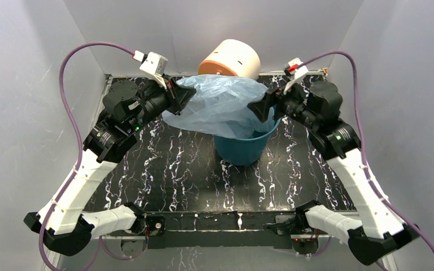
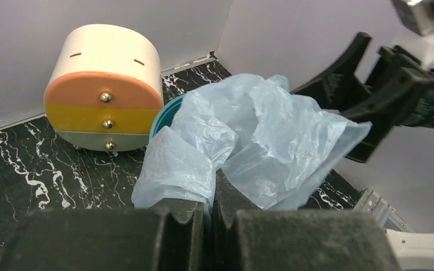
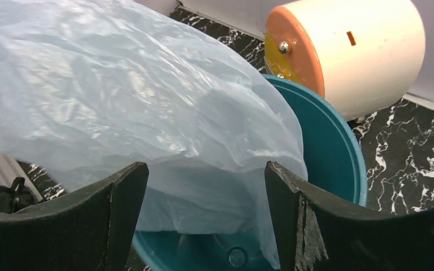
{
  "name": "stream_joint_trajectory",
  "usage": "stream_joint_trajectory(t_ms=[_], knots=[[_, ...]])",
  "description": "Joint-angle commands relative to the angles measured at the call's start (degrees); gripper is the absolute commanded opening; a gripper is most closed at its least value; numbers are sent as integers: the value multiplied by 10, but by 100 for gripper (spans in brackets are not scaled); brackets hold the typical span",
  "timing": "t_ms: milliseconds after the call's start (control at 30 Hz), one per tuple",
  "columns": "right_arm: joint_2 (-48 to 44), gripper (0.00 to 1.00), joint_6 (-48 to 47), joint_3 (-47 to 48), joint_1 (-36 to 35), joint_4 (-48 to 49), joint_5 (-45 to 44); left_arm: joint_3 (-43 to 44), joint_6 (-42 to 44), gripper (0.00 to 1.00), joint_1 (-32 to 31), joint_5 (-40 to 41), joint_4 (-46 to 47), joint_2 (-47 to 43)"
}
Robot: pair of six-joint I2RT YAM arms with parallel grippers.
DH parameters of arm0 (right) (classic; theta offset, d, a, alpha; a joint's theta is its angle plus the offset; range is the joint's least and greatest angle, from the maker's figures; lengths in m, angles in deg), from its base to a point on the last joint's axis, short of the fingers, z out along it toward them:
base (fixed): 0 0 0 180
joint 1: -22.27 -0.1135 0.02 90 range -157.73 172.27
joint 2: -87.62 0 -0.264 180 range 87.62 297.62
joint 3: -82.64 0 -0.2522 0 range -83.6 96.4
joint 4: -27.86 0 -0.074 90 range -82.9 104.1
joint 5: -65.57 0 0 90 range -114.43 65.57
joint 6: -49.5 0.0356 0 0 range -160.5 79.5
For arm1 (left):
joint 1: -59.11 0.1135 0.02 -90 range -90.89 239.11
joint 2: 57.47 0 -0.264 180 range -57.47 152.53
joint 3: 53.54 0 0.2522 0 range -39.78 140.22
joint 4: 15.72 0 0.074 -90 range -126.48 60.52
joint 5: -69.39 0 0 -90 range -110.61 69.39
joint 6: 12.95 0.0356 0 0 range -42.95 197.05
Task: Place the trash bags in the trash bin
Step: Place the trash bag in the trash bin.
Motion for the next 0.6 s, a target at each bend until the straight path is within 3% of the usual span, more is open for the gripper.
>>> stream_joint_trajectory(t_ms=[0,33,100,200,267,300,400,467,567], knots=[[38,85,17,37,1,52,3,19,6,0,3,-18,-4,-8],[46,82,12,42,1,52,-6,20,5,0,3,-22,-5,-7],[72,63,-4,63,0,22,18,22,4,0,3,-26,-4,-5],[97,50,-12,77,0,-2,73,21,0,0,3,-29,0,-5],[99,35,-13,68,0,-4,66,18,-3,0,3,-31,6,-5],[96,33,-12,63,1,-4,55,18,-5,0,3,-31,7,-4],[80,38,-14,71,0,-16,33,20,-6,0,3,-34,6,-1],[53,56,-27,70,1,-7,21,20,-6,0,3,-31,6,-2],[-8,67,-68,25,0,61,-2,14,-4,0,3,-23,11,-8]])
